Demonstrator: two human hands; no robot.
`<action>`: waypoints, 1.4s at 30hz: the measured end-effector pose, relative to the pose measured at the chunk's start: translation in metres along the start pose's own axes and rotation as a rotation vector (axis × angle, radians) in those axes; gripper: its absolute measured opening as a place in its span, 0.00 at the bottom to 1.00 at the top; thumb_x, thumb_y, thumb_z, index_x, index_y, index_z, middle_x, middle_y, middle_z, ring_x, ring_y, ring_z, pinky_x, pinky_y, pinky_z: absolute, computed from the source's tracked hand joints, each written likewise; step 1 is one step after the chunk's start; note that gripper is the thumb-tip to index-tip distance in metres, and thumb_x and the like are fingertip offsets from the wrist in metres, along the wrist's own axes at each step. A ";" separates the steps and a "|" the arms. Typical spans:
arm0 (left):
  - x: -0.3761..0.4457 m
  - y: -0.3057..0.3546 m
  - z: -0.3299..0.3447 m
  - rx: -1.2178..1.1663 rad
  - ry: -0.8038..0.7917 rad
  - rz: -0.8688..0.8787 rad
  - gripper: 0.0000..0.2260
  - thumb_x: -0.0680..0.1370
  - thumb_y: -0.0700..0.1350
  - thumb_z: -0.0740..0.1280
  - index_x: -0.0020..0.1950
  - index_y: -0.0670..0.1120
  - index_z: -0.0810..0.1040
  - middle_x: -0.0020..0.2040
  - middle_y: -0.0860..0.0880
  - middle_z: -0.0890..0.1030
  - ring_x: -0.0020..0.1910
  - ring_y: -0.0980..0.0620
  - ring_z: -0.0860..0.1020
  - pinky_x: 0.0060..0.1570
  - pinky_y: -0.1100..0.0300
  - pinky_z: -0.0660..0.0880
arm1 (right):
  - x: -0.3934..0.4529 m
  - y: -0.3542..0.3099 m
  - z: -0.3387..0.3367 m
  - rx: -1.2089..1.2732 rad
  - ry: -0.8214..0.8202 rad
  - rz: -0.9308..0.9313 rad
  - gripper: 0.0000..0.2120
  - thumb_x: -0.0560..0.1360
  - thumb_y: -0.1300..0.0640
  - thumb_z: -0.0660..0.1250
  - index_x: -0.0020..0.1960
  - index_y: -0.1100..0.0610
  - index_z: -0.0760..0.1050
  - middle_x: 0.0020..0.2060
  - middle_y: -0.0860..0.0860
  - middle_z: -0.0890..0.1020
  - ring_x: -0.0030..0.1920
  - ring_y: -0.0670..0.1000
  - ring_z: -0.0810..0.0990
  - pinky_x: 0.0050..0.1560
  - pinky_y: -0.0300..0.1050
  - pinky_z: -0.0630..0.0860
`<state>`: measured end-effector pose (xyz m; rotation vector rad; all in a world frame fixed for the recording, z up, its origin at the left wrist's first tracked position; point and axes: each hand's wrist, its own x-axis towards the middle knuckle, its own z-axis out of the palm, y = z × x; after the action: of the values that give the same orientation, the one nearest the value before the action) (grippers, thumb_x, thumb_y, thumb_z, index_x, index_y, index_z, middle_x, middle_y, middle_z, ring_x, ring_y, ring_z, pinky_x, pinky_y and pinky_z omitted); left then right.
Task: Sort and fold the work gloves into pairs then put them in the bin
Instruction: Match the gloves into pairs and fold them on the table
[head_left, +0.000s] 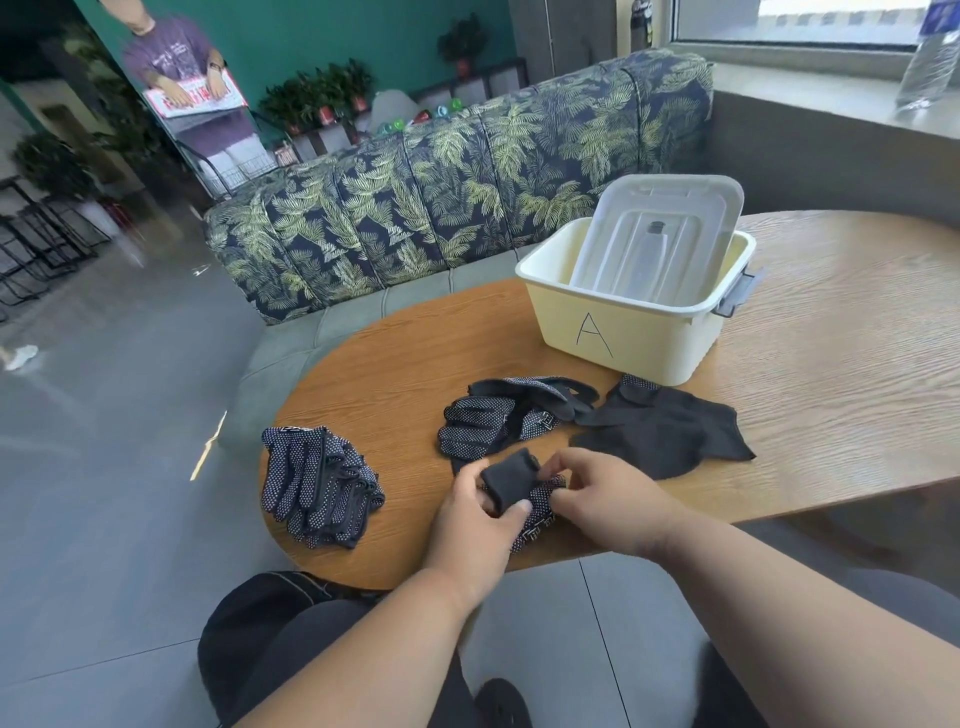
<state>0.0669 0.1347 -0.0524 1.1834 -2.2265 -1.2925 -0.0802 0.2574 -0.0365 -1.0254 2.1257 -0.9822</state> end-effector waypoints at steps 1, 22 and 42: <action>0.003 0.000 -0.001 0.031 0.028 -0.003 0.32 0.71 0.52 0.78 0.70 0.61 0.66 0.49 0.55 0.81 0.48 0.59 0.80 0.49 0.65 0.74 | -0.001 0.001 0.001 -0.115 -0.010 -0.026 0.13 0.71 0.50 0.66 0.55 0.42 0.77 0.33 0.47 0.82 0.35 0.47 0.79 0.39 0.44 0.76; -0.007 -0.003 -0.022 0.533 0.026 0.454 0.13 0.75 0.58 0.64 0.54 0.56 0.83 0.50 0.62 0.81 0.57 0.59 0.73 0.61 0.57 0.72 | 0.005 0.012 0.014 -0.306 0.151 -0.281 0.13 0.76 0.38 0.71 0.56 0.42 0.82 0.45 0.45 0.69 0.45 0.48 0.74 0.44 0.43 0.66; -0.015 0.016 -0.032 -0.589 -0.353 -0.141 0.15 0.81 0.38 0.66 0.68 0.45 0.77 0.61 0.43 0.84 0.61 0.43 0.83 0.54 0.50 0.81 | -0.003 -0.004 0.010 0.579 -0.106 -0.114 0.07 0.79 0.54 0.74 0.55 0.55 0.81 0.48 0.53 0.89 0.50 0.53 0.88 0.57 0.56 0.84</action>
<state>0.0875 0.1321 -0.0193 0.9436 -1.7676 -2.1593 -0.0699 0.2546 -0.0380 -0.8794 1.5614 -1.4501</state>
